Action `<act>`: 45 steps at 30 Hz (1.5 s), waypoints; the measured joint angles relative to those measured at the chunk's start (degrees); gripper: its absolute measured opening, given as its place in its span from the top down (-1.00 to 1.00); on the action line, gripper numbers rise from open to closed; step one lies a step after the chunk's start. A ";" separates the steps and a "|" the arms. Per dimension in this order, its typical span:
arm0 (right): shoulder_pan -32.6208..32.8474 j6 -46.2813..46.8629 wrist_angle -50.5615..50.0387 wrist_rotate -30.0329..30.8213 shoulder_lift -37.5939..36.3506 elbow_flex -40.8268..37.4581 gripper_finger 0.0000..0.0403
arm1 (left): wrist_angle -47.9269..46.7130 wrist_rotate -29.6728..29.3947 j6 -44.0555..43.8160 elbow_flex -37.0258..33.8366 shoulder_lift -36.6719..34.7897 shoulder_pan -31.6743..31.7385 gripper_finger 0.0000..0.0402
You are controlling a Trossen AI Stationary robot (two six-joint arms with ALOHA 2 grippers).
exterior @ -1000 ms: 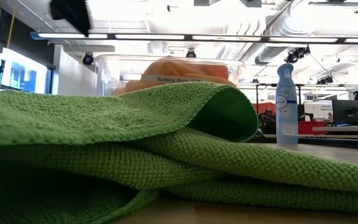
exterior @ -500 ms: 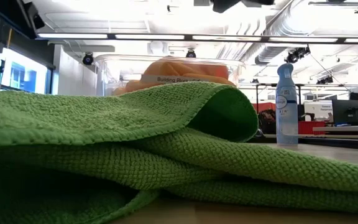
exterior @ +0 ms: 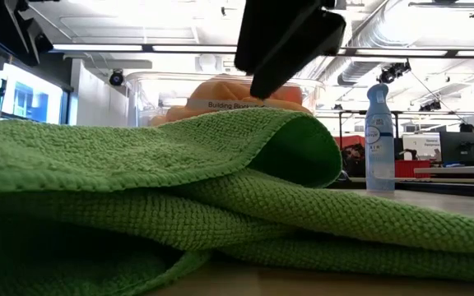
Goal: Sort microfiber towel by color & place in baskets
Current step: Put the green microfiber cloth into the bottom transparent bin
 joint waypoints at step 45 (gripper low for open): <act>-0.26 -2.88 -6.16 8.76 7.05 14.43 0.99 | 4.50 -1.77 1.48 -0.52 0.15 0.04 0.56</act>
